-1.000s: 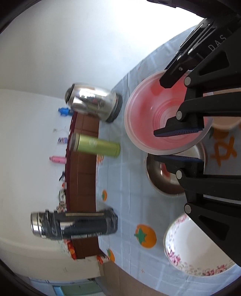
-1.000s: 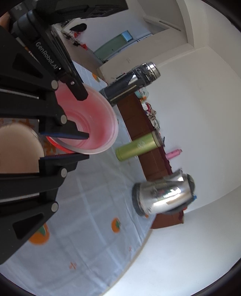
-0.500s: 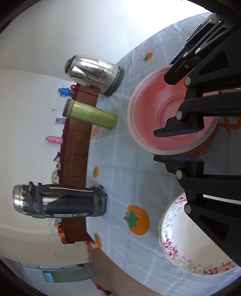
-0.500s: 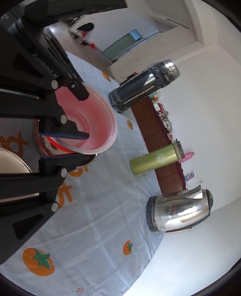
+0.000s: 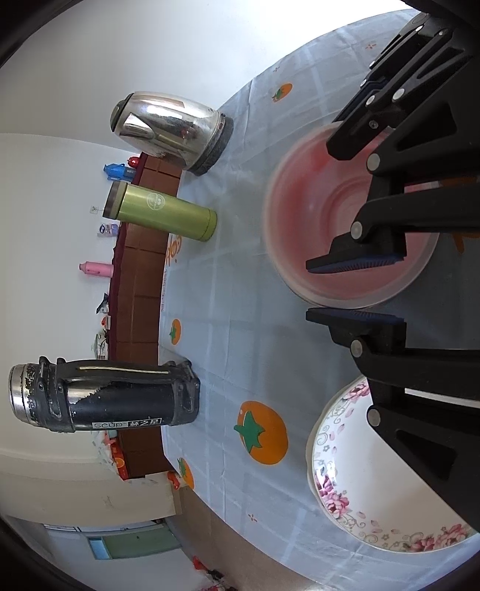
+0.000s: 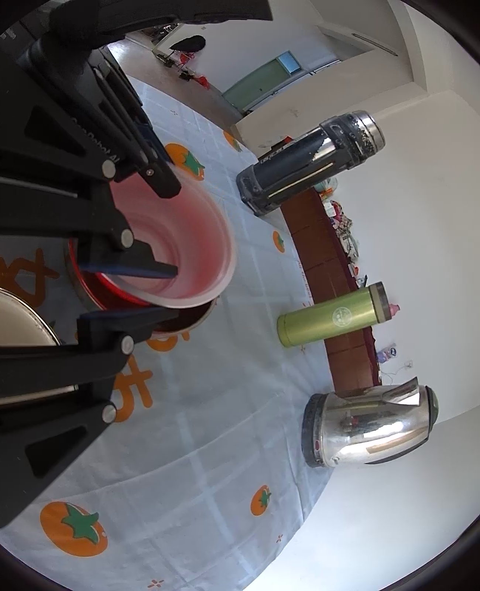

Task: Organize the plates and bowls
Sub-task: 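Lift the pink bowl and carry it over the stainless steel bowl, then lower the pink bowl into the steel bowl and open both grippers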

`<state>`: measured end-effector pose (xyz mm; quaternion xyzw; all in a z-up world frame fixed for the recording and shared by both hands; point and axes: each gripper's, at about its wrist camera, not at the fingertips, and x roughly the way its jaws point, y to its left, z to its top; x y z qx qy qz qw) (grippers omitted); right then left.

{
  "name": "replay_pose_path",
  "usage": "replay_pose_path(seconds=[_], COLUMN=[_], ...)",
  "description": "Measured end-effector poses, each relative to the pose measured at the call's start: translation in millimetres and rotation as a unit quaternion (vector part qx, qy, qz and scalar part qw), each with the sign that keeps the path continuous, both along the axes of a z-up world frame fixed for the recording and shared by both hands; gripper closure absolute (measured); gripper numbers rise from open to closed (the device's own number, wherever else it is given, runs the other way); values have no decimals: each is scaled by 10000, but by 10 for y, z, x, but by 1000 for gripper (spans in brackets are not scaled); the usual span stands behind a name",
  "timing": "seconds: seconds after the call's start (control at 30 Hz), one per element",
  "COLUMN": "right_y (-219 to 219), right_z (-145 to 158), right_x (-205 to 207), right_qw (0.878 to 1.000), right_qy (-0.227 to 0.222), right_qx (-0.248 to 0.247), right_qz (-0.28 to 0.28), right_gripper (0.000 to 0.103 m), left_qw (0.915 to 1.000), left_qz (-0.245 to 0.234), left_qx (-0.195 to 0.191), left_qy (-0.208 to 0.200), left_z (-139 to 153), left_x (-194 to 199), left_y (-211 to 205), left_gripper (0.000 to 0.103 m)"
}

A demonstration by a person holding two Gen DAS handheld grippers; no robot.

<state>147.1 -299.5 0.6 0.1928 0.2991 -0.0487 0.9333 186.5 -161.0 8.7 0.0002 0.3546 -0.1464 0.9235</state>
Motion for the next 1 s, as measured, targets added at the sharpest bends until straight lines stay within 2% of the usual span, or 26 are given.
replay_pose_path(seconds=[0.2,0.3,0.4,0.47,0.5,0.53,0.57,0.63,0.73,0.87,1.0], right_y=[-10,-20,-34,-61,-87,-117,-134,-155,-143,-113,-103], right_z=[-14,-35,-25,-1,12,28,43,80,103,98,106], right_x=[-14,-22,-60,-116,-154,-193,-222,-273,-314,-342,-398], right_qw=[9999,9999,9996,9991,9985,9977,9970,9960,9954,9953,9946], right_qy=[20,-4,-112,-207,-293,-400,-467,-603,-696,-721,-793], right_qx=[51,122,214,235,287,360,397,423,363,311,176], right_qz=[-87,-113,-143,-295,-370,-423,-465,-511,-551,-574,-644], right_gripper=[86,79,68,45,41,35,34,34,30,29,28], left_qw=[10000,10000,9999,9998,9997,9995,9993,9987,9977,9959,9961], left_qz=[18,57,127,168,206,237,279,326,293,357,329], left_qx=[18,18,-9,-55,-39,-20,22,115,270,395,361], left_qy=[18,9,-71,-115,-155,-186,-240,-367,-554,-731,-735], left_z=[-15,-20,6,26,36,39,44,53,73,69,43], left_x=[8,11,-13,-38,-54,-66,-86,-127,-186,-259,-309], left_y=[-2,12,34,53,59,61,61,46,-1,-14,-17], left_gripper=[82,82,82,78,75,67,57,50,50,40,40])
